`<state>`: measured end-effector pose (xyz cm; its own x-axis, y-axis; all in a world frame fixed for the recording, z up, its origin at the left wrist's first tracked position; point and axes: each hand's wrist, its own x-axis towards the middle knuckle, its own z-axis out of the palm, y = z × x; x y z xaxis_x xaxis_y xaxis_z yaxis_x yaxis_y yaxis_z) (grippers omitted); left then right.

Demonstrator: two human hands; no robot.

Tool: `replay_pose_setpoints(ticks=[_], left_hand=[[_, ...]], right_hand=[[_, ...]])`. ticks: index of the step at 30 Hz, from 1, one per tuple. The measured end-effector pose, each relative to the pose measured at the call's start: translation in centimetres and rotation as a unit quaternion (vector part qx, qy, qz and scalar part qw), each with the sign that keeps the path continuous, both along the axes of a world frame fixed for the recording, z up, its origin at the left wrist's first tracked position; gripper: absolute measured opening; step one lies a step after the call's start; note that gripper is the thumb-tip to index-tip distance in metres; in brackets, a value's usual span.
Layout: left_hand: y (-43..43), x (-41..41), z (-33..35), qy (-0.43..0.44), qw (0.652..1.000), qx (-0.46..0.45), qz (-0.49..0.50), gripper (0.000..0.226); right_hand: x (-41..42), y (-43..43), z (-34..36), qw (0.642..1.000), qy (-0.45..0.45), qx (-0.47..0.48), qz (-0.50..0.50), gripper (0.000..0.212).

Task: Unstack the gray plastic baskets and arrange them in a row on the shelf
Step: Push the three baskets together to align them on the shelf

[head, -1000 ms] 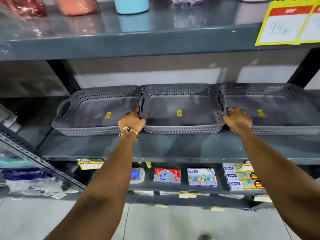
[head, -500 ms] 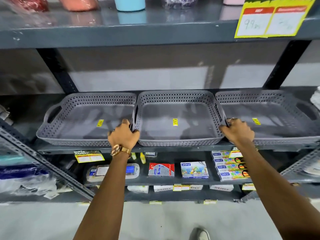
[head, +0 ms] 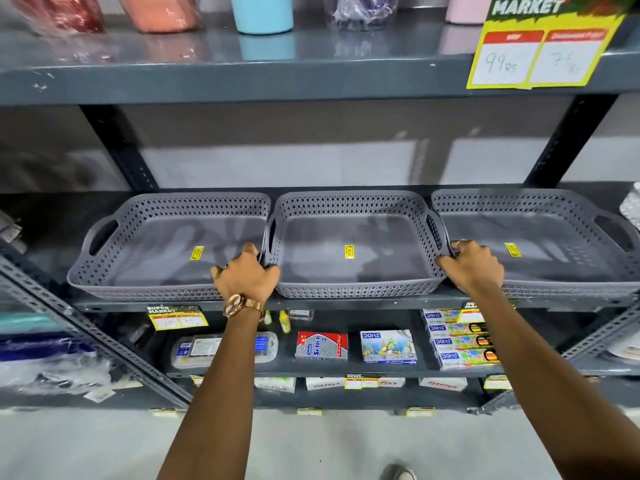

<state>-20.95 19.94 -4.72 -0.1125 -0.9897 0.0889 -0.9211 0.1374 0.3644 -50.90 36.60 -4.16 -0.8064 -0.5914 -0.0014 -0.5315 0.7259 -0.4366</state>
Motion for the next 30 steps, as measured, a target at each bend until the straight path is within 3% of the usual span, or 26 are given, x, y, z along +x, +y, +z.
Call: replay_pose_setpoints(ticks=[30], left_hand=[[-0.2,0.2,-0.3,-0.017,1.0,-0.002,-0.001,0.032]], right_hand=[[1.2,0.4,1.0,1.0,0.023,0.013,-0.009,0.021]])
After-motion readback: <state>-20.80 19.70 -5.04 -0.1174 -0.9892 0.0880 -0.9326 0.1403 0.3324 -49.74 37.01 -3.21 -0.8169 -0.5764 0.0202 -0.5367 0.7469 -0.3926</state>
